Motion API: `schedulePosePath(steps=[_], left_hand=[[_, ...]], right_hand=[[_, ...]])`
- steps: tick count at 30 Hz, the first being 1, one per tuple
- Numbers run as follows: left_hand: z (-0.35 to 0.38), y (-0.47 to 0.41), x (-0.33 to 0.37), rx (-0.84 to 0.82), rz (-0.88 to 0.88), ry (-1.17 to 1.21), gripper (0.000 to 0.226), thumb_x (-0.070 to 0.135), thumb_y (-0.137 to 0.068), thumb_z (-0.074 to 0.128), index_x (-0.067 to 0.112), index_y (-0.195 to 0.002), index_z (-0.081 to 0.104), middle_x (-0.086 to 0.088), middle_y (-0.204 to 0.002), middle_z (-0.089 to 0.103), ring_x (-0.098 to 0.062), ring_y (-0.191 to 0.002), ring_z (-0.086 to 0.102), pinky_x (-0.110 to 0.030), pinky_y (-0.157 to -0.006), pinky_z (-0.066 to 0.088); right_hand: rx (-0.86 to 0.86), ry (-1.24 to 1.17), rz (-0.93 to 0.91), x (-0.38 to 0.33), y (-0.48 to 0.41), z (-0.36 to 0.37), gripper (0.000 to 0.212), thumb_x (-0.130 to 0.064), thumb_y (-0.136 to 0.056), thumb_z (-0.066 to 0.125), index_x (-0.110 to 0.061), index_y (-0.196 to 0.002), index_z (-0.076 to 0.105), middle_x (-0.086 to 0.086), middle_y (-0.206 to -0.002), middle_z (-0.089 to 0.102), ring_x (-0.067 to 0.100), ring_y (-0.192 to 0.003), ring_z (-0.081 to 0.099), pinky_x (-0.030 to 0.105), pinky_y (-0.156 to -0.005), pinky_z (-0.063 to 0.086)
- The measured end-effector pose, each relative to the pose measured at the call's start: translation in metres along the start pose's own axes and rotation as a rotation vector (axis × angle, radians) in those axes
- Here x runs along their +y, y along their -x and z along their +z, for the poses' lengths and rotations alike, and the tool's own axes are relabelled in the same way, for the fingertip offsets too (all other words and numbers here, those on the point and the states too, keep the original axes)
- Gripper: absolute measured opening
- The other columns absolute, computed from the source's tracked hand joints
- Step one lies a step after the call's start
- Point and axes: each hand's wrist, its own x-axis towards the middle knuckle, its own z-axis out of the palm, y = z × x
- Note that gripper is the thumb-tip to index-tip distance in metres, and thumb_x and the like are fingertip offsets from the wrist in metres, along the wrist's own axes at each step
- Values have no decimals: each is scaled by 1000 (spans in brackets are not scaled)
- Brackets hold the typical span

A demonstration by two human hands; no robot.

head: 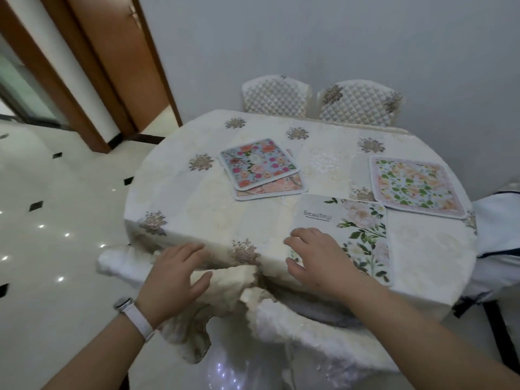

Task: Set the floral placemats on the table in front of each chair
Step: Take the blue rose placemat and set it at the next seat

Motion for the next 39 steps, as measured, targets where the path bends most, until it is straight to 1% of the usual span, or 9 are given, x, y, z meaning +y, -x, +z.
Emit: schedulePosePath(steps=[6, 13, 16, 21, 23, 25, 27, 33, 39], left_hand=[[-42, 87, -86, 81, -78, 2, 40, 41, -82, 57, 16, -112, 69, -4, -118, 67, -26, -110, 61, -41, -90, 47], [-95, 201, -185, 87, -267, -21, 47, 48, -82, 51, 19, -117, 65, -3, -124, 64, -26, -115, 59, -43, -95, 44], [-111, 244, -221, 101, -371, -20, 51, 50, -82, 48, 19, -120, 64, -4, -126, 63, -26, -118, 57, -44, -96, 44], [-125, 294, -273, 83, -494, -95, 58, 55, -83, 43, 20, -124, 63, -4, -131, 61, -28, -124, 53, -46, -101, 40], [-127, 304, -291, 75, -534, -114, 60, 57, -84, 40, 20, -126, 62, -5, -134, 59, -27, -127, 51, -47, -105, 37], [-128, 308, -311, 62, -567, -129, 62, 59, -85, 37, 22, -129, 60, -4, -137, 57, -26, -131, 47, -49, -110, 32], [-128, 307, -336, 56, -598, -137, 64, 60, -85, 34, 23, -132, 57, -4, -140, 54, -26, -134, 44, -49, -112, 29], [-134, 279, -422, 22, -718, -187, 64, 63, -85, 35, 29, -138, 49, 0, -148, 45, -23, -140, 34, -48, -116, 19], [-168, 225, -517, -19, -736, -228, 59, 62, -89, 37, 32, -139, 47, 2, -151, 41, -20, -142, 29, -43, -116, 17]], right_hand=[[-45, -1, -72, -130, -37, 29, 38, -34, -90, 56, -19, -124, 63, 3, -130, 59, 27, -117, 53, 41, -97, 44], [-41, -8, -176, -281, -74, 67, 40, -35, -90, 59, -20, -127, 63, 2, -131, 60, 25, -119, 52, 37, -98, 42], [-55, 8, -239, -332, -91, 75, 43, -36, -92, 57, -21, -133, 59, 2, -135, 57, 23, -122, 50, 33, -101, 36], [-79, 48, -356, -393, -129, 86, 45, -36, -90, 60, -19, -132, 60, 6, -136, 58, 28, -124, 52, 38, -103, 38], [-84, 46, -388, -410, -148, 93, 46, -37, -89, 61, -18, -131, 61, 8, -135, 59, 32, -123, 53, 42, -103, 42], [-110, 79, -408, -426, -169, 102, 49, -43, -91, 57, -22, -135, 57, 6, -142, 54, 30, -129, 48, 45, -106, 40], [-129, 83, -433, -440, -194, 115, 52, -46, -91, 53, -24, -138, 53, 4, -147, 49, 27, -134, 43, 44, -110, 36], [-157, 40, -500, -482, -287, 165, 53, -49, -93, 52, -26, -140, 50, 2, -149, 47, 25, -138, 38, 43, -109, 33], [-166, -35, -494, -513, -394, 188, 51, -49, -93, 51, -25, -139, 52, 2, -148, 48, 25, -137, 38, 41, -111, 29]])
